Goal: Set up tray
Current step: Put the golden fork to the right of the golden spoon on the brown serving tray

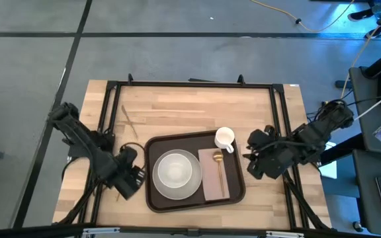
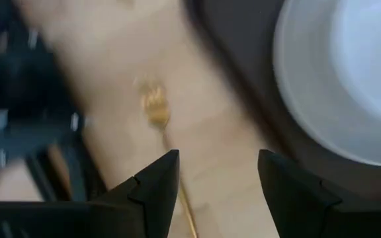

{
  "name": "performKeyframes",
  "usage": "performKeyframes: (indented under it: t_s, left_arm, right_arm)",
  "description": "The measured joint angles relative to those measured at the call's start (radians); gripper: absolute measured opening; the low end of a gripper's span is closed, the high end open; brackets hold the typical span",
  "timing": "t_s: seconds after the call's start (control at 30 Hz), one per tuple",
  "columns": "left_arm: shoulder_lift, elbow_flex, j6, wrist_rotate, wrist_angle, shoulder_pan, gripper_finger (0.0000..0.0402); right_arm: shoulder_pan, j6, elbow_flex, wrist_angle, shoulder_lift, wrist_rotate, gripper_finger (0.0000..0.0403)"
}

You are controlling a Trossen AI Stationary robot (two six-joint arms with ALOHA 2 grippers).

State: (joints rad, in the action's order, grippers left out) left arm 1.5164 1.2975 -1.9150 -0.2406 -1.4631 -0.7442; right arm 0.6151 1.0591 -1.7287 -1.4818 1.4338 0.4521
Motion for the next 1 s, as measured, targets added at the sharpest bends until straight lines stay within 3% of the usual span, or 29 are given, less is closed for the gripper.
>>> performKeyframes:
  t_s: [0.27,0.53,1.0]
  left_arm:
    - [0.156,-0.03,-0.271,0.206,0.015,-0.045,0.0198]
    - [0.189,-0.055,-0.351,0.21,0.052,-0.08,0.0198]
    - [0.093,-0.39,-0.377,0.248,0.4,-0.077,0.0187]
  right_arm:
    - [-0.014,-0.136,0.0,0.024,-0.044,0.002,0.0158]
    - [-0.023,-0.231,0.001,0.078,-0.045,0.002,0.0158]
    - [-0.031,-0.274,0.001,0.086,-0.044,0.011,0.0158]
